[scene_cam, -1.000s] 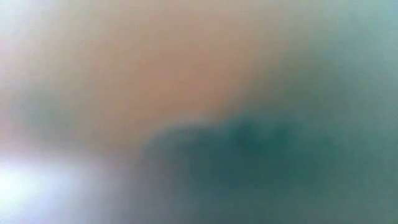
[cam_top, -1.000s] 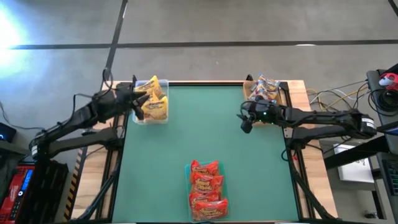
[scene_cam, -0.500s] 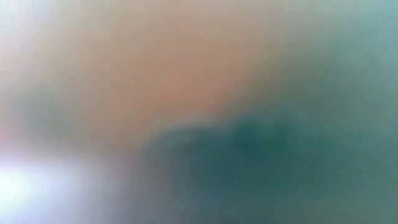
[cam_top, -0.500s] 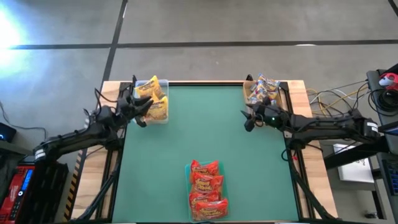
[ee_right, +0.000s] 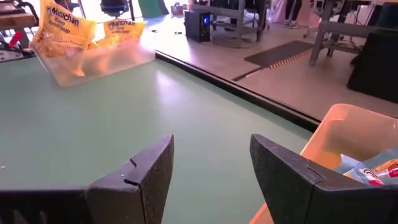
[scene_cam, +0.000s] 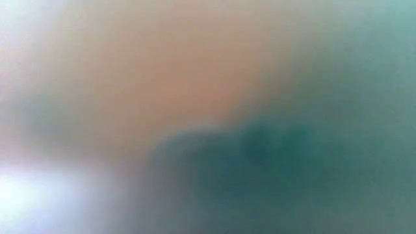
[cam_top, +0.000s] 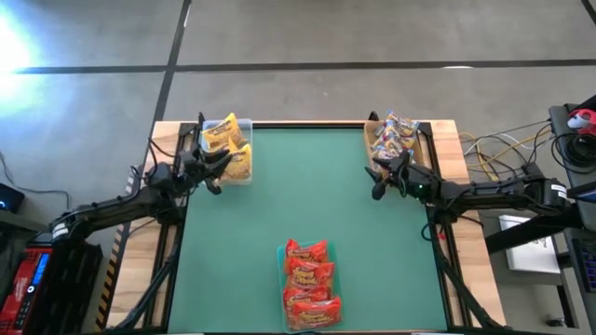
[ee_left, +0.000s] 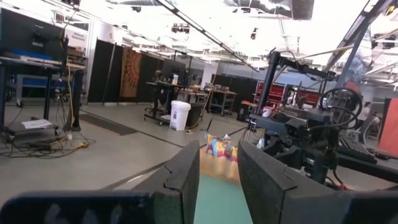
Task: Sort Maruchan noodles
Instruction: Return to Home Position
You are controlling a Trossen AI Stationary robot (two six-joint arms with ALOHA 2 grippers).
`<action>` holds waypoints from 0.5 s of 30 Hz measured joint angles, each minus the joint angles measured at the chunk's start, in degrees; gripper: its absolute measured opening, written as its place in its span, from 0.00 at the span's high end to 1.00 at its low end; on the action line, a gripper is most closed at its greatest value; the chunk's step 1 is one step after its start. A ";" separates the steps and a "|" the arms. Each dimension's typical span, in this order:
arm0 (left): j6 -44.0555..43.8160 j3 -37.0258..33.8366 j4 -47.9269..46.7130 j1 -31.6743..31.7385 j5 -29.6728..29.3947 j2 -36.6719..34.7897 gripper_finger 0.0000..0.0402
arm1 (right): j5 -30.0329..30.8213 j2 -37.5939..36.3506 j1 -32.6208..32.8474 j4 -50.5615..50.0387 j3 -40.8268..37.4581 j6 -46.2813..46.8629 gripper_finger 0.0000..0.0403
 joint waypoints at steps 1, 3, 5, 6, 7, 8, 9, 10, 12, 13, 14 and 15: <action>0.14 0.00 -0.10 0.00 0.00 0.08 0.77 | -0.02 -0.01 0.00 -0.02 0.00 -0.01 0.50; 0.71 0.00 -0.83 0.00 0.00 0.43 0.77 | 0.00 -0.01 0.00 0.02 0.00 -0.06 0.50; 1.13 0.00 -2.05 0.00 -0.02 0.86 0.77 | 0.00 -0.01 0.00 0.21 0.00 -0.40 0.50; 1.12 0.00 -2.61 0.00 0.00 1.19 0.77 | 0.01 -0.01 -0.02 0.25 -0.02 -0.54 0.50; 1.02 0.00 -3.05 0.00 -0.01 1.52 0.77 | 0.00 0.02 -0.02 0.23 -0.02 -0.72 0.50; 0.51 0.00 -3.37 0.00 0.00 1.85 0.77 | -0.02 0.06 -0.01 0.20 -0.02 -0.72 0.50; -0.14 -0.01 -3.54 0.00 -0.01 2.18 0.77 | -0.02 0.06 -0.02 0.17 -0.02 -0.57 0.50; -0.79 -0.02 -3.55 0.00 -0.02 2.50 0.77 | -0.02 0.06 -0.02 0.17 -0.02 -0.29 0.50; -2.17 -0.02 -3.53 0.00 -0.02 2.96 0.77 | -0.03 0.06 -0.02 0.17 -0.02 -0.05 0.50; -2.79 -0.02 -3.54 0.00 -0.02 3.09 0.77 | -0.04 0.06 -0.02 0.16 -0.02 -0.36 0.50; -3.06 -0.02 -3.53 0.00 -0.02 3.18 0.77 | -0.07 0.06 -0.02 0.10 -0.02 -0.98 0.50; -3.01 0.00 -3.53 0.00 -0.04 3.29 0.77 | -0.07 0.06 -0.02 -0.03 -0.04 -2.10 0.50</action>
